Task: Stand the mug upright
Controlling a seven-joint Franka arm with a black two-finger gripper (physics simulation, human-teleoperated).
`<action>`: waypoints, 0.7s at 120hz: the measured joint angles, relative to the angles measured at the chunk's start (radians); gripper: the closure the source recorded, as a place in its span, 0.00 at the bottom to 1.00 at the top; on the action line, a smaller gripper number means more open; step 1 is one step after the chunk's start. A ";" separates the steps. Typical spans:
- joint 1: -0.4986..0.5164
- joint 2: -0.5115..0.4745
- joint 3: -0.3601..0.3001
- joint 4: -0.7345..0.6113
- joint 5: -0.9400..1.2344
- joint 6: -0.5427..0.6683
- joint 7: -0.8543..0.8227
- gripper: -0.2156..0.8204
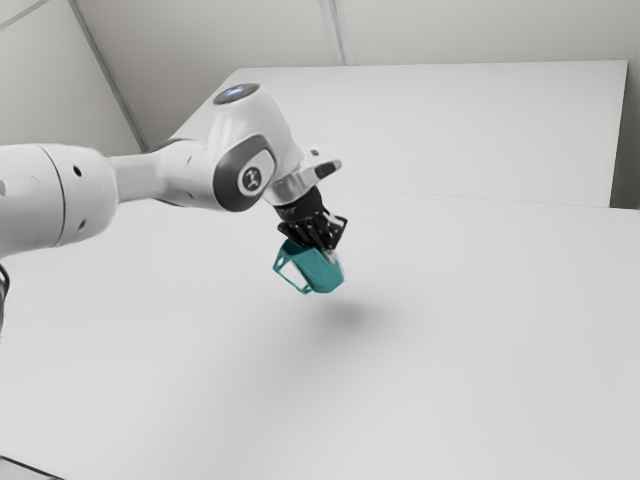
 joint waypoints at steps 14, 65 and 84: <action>0.001 -0.063 0.011 -0.065 0.092 -0.001 -0.020 0.95; 0.005 -0.147 0.042 -0.207 0.179 -0.002 -0.067 0.95; 0.012 -0.142 0.057 -0.221 0.186 0.001 -0.078 0.95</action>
